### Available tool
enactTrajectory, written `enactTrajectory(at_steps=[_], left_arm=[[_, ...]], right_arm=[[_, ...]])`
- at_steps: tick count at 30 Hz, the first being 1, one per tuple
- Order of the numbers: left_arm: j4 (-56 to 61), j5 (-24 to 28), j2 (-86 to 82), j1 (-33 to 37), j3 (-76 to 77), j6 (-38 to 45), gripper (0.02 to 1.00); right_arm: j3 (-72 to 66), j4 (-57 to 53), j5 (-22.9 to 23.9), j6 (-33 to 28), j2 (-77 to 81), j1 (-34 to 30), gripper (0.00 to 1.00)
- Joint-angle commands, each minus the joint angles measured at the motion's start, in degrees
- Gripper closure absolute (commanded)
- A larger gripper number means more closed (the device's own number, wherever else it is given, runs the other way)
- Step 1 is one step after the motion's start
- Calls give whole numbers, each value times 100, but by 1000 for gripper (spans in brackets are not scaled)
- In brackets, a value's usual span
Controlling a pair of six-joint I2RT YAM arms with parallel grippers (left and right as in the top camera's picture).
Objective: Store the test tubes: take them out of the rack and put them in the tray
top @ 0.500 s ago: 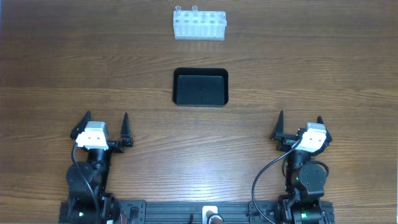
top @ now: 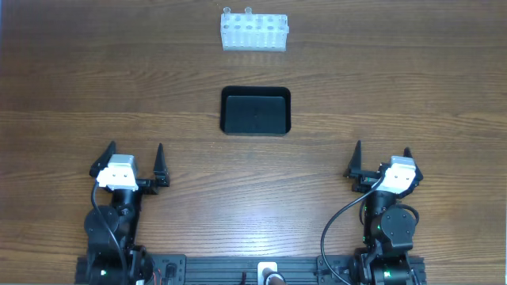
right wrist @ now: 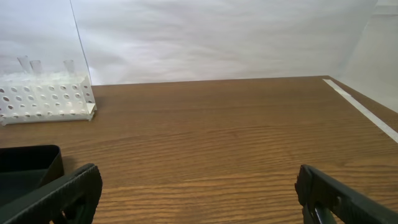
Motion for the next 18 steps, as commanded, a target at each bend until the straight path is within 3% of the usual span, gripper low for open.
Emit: enactTrajectory(at_steps=[1,6,11,18], left_arm=[[-20,-68,-28,13,-28,-79,18],[151,-68,68,13,-28,-81,18],[1237,55,734,63,61,-210,23],[1416,236,2769,125,1635,-212,20]], right_arm=[[-33,-7,92,-22,-61,-44,7],[-33,-7,92,-22,-61,-44,9],[-33,-7,92,-24,-61,-44,9],[-33,-7,92,-24,-61,-44,7]])
